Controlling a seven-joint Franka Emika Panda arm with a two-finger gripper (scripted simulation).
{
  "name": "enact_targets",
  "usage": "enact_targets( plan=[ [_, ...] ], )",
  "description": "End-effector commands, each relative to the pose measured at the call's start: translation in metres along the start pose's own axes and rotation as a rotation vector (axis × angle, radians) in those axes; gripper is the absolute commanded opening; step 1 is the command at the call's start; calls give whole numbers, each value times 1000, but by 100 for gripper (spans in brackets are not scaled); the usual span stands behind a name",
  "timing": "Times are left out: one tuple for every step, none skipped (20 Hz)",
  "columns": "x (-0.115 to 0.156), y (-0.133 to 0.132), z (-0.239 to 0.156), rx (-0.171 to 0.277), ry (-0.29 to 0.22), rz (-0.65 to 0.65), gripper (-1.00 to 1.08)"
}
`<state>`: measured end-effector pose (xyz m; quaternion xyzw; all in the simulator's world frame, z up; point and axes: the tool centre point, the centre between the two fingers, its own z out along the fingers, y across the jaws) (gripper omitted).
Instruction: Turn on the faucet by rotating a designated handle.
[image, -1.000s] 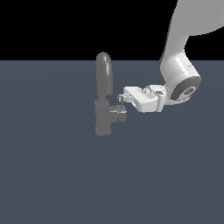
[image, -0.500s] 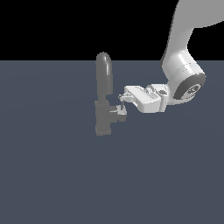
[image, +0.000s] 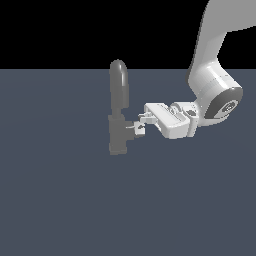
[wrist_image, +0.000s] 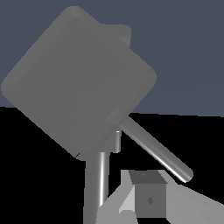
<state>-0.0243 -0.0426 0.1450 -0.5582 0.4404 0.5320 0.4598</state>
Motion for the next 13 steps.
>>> enact_targets(
  plan=[
    [16,18,0,0,-11,35,-100],
    [2,3,0,-1,-1,2,-100],
    [9,6,0,-1,-2,5,-100],
    [15,9,0,-1,-3,9,-100],
    [22,12,0,-1,-4,12,-100],
    [29,15,0,-1,-5,15,-100],
    [35,18,0,-1,-6,18,-100],
    [42,21,0,-1,-7,22,-100],
    [49,24,0,-1,-8,25,-100],
    [55,27,0,-1,-9,28,-100],
    [62,30,0,-1,-10,31,-100],
    [68,33,0,-1,-11,35,-100],
    [68,33,0,-1,-11,35,-100]
  ],
)
